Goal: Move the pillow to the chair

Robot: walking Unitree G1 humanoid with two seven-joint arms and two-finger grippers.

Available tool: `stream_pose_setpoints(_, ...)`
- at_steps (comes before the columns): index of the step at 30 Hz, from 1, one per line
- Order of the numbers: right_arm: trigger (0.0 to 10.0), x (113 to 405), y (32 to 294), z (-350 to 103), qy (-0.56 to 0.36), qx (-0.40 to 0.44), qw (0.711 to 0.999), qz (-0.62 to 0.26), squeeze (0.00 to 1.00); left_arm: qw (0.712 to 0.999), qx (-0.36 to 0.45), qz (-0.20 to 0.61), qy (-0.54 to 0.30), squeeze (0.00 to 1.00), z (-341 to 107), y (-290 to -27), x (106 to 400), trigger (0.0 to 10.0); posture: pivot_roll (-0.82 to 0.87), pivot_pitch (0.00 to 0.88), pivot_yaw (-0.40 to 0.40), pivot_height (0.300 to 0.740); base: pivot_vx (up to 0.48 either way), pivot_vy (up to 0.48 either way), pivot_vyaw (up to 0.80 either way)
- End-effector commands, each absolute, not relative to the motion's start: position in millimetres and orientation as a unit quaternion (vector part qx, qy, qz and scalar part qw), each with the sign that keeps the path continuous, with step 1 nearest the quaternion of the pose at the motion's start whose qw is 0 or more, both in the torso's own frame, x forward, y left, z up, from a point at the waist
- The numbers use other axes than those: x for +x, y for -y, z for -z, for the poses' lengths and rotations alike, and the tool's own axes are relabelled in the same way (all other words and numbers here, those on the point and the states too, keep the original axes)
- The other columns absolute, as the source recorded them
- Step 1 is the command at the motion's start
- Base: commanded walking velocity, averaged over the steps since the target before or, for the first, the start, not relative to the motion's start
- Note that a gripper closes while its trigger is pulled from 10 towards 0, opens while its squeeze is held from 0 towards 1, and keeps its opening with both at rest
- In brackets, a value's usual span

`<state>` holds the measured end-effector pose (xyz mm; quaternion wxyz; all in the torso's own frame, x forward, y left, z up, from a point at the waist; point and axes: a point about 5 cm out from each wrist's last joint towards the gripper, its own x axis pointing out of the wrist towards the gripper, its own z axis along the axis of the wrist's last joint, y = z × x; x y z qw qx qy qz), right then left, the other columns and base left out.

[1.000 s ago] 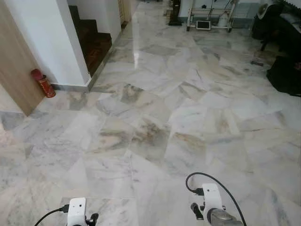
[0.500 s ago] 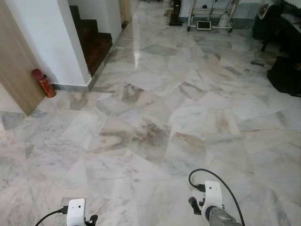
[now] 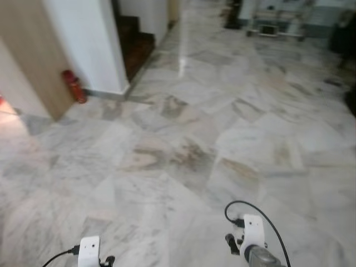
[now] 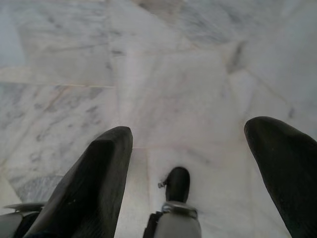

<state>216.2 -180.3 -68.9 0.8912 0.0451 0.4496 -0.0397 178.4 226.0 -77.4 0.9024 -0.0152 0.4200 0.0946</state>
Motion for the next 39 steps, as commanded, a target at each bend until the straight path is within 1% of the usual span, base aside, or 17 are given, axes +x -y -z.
stream_pose_setpoints(1,10.0,216.6,180.3,68.6,-0.448,0.046,0.892,0.041,0.0,0.9,-0.021,-0.108,-0.423,0.0,78.2,-228.3,175.9,10.0,-0.01,0.005,0.02,0.74,0.0,0.0,0.8)
stream_pose_setpoints(18,10.0,219.5,179.2,67.0,-0.444,0.046,0.894,0.037,0.0,0.899,-0.023,-0.117,-0.421,0.0,77.1,-229.6,177.9,10.0,-0.01,0.028,0.021,0.74,0.0,0.0,0.8)
stream_pose_setpoints(39,10.0,221.0,181.2,65.8,-0.439,0.047,0.897,0.041,0.0,0.9,-0.029,-0.124,-0.416,0.0,76.8,-227.7,179.4,10.0,-0.01,0.027,0.011,0.74,0.0,0.0,0.8)
